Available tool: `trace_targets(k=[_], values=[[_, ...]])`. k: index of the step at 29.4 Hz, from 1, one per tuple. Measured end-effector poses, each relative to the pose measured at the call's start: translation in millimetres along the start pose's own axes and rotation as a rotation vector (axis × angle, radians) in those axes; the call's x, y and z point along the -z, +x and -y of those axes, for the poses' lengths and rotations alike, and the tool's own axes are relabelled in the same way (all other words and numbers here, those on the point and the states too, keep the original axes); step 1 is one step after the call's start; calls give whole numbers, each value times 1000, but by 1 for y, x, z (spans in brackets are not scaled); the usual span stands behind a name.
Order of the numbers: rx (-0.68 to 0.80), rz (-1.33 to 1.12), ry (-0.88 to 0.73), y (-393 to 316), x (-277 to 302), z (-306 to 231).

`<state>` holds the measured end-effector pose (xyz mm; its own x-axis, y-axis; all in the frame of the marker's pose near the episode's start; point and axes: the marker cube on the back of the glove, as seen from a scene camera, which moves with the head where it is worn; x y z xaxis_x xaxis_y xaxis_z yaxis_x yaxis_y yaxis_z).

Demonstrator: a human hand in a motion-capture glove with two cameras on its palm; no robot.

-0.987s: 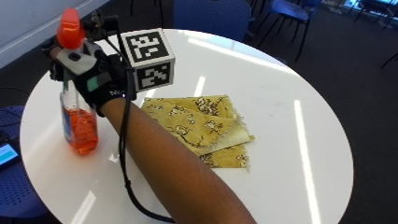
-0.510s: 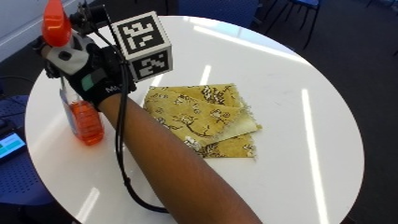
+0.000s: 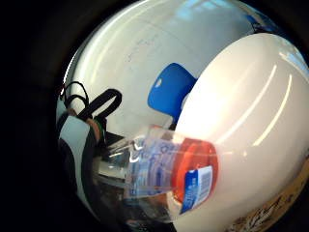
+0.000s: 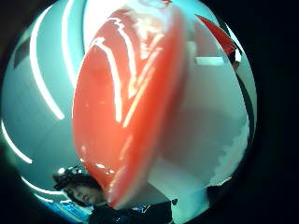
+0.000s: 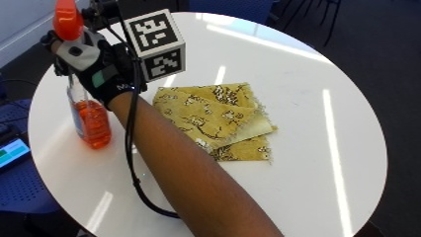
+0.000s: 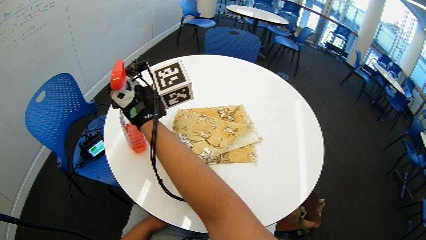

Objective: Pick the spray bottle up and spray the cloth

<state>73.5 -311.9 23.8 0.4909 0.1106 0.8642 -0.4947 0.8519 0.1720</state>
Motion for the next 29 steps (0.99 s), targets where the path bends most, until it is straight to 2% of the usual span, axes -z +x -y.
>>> trace_targets(k=[4, 15, 29], values=[[-14, 37, 23, 1, 7, 4], [28, -91, 2, -9, -2, 7], [-58, -54, -98, 15, -7, -18]])
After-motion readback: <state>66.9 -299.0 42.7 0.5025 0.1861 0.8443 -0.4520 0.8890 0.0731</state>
